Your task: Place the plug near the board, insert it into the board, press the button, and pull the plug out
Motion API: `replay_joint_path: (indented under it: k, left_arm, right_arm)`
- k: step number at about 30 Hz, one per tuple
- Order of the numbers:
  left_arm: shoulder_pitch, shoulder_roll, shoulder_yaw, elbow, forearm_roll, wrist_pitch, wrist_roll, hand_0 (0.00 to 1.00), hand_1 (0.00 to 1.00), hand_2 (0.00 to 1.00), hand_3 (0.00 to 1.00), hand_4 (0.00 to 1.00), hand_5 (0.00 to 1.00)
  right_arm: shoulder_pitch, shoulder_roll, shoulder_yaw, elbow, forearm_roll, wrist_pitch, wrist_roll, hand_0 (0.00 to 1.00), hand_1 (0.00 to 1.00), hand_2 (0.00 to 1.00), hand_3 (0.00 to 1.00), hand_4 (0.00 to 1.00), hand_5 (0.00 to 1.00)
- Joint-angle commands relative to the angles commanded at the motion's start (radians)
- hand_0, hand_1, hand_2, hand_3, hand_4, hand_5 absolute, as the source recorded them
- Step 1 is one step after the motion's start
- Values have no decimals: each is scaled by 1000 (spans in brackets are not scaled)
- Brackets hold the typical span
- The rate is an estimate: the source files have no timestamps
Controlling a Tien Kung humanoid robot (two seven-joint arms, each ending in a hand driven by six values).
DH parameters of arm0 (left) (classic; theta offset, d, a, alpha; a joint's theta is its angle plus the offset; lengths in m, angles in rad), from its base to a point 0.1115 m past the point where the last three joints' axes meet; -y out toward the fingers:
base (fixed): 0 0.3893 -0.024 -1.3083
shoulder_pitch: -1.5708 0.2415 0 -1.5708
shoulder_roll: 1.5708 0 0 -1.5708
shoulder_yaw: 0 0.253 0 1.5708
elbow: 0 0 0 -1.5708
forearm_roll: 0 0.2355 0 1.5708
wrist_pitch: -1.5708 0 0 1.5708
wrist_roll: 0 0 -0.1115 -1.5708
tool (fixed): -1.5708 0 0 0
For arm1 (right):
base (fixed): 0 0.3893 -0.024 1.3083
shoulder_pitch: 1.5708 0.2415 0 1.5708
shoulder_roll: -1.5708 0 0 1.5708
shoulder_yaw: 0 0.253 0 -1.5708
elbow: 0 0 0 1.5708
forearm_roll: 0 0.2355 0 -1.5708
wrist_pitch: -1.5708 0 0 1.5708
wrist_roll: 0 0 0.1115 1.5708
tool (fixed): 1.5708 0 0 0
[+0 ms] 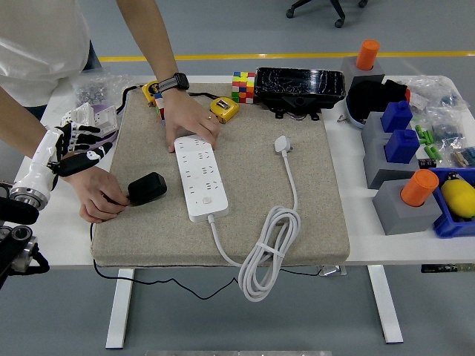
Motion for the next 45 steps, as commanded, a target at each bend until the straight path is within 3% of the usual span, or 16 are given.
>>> replay_joint_path:
  k: [45]
  left_arm:
    - [-15,5,11,1,-3,-4,4,670,663,585,590,809,207]
  right_arm:
    - [14,-13,-2,2,1,-5,-3,674,685,686,597,991,542]
